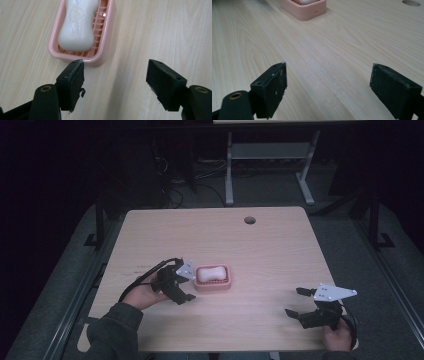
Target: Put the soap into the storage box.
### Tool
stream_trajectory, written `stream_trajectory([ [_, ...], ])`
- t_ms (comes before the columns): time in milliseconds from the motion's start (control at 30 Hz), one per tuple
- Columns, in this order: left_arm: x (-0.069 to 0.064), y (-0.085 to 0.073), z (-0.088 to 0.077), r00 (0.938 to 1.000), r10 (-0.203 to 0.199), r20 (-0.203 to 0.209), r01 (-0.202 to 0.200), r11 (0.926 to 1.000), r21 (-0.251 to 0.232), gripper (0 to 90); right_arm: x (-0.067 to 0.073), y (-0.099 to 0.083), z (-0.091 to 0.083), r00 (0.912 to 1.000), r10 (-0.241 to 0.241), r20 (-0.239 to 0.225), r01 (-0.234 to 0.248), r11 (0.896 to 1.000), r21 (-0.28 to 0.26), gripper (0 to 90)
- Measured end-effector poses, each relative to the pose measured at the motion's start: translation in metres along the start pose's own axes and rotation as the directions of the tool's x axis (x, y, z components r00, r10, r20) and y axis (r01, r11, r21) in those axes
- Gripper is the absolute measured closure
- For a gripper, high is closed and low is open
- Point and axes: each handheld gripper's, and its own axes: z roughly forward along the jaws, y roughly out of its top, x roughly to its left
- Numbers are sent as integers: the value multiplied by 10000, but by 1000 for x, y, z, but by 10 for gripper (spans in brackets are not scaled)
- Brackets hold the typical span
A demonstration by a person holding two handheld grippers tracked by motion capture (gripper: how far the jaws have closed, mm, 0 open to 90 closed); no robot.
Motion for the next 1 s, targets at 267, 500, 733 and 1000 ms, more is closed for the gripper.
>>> stream_trajectory([
  [267,-4,-11,-2,9999,-109,-51,108,9999,-78,299,0,0,0,10000,12,56,-12,10000,-4,135],
  [500,-9,-20,-1,9998,-211,-58,211,9997,-119,298,0,-1,0,10000,22,86,-23,10000,33,135],
  [733,-13,-27,-2,9995,-296,-130,293,9993,-240,298,1,-1,0,9999,46,104,-46,10000,57,135],
  [1000,-19,-33,-3,9993,-305,-212,299,9992,-274,297,1,-1,0,9999,36,119,-37,10000,69,135],
])
